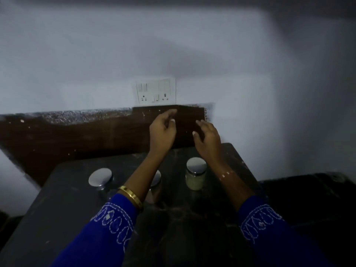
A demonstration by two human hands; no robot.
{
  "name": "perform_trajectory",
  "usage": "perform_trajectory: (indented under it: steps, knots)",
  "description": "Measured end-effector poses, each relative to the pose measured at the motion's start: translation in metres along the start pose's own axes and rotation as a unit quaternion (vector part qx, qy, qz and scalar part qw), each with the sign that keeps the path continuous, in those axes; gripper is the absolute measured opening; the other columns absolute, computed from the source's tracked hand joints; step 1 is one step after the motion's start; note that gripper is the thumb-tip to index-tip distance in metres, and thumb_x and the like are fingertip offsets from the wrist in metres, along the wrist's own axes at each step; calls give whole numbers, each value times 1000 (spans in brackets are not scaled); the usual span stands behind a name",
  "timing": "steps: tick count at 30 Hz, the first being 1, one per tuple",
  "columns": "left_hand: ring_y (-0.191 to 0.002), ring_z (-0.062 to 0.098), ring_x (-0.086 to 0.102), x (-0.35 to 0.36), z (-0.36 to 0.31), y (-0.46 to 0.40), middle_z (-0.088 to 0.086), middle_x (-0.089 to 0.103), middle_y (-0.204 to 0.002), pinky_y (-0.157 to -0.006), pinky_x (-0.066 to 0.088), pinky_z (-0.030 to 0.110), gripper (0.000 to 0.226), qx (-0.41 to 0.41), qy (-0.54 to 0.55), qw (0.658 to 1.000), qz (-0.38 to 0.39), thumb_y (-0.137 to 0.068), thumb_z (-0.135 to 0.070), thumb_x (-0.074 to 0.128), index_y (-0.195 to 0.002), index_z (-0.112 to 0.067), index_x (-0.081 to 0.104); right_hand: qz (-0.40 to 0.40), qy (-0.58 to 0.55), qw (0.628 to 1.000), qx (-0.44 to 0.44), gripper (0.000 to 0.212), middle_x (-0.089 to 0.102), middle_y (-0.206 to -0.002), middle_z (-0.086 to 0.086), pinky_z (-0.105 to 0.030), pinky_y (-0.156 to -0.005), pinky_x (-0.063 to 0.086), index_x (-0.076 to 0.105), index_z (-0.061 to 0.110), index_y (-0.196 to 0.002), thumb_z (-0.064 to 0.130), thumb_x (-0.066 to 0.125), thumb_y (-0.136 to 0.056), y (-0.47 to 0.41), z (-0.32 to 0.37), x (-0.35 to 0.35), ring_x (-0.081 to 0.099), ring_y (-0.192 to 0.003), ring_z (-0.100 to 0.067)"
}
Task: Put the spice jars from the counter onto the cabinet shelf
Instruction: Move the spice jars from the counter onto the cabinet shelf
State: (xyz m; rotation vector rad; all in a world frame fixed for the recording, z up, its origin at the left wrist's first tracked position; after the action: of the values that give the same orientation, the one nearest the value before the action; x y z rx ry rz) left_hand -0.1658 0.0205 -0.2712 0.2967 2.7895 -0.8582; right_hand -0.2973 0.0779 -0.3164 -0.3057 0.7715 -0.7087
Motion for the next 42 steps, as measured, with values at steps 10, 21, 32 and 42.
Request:
perform_trajectory:
  steps: [10, 21, 32, 42]
  knots:
    - [-112, 11, 54, 42, 70, 83, 9, 57, -131, -87, 43, 8, 35, -188, -21, 979, 73, -92, -2, 45, -126, -5, 54, 142, 52, 980, 126, 53, 40, -140, -10, -32, -106, 40, 41, 10, -137, 17, 59, -88, 65, -84, 26, 42, -129, -23]
    - [-111, 12, 52, 81, 114, 129, 11, 58, -128, -93, 41, 24, 33, -323, -24, 942, 88, -92, -4, 46, -124, -6, 54, 348, 142, 921, 103, 83, 9, -156, -15, -46, -115, 25, 17, 16, -148, 24, 67, -82, 46, -117, 46, 14, -143, -32]
    - [-105, 6, 45, 94, 114, 136, 2, 54, -119, -91, 37, 22, 39, -370, -11, 923, 109, -93, 0, 42, -131, -5, 46, 322, 104, 936, 92, 88, 30, -145, -13, -41, -109, 38, 27, 9, -142, 21, 77, -72, 37, -129, 61, 35, -133, -29]
    - [-119, 17, 53, 96, 114, 167, -1, 55, -128, -106, 42, 43, 49, -349, 4, 917, 192, -84, 0, 52, -129, -18, 44, 275, 84, 948, 135, 87, 34, -137, -10, -35, -98, 42, 33, 17, -140, 35, 79, -68, 76, -123, 46, 38, -126, -26]
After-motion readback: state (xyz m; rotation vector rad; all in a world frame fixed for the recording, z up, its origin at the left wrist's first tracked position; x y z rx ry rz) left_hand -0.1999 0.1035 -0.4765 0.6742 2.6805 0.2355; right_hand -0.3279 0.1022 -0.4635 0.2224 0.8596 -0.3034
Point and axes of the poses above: each hand's wrist, its own y-axis away from the middle knuckle, its own x-axis out of the palm, z = x × y, the point moved 3 cm from there along -y, towards the middle knuckle
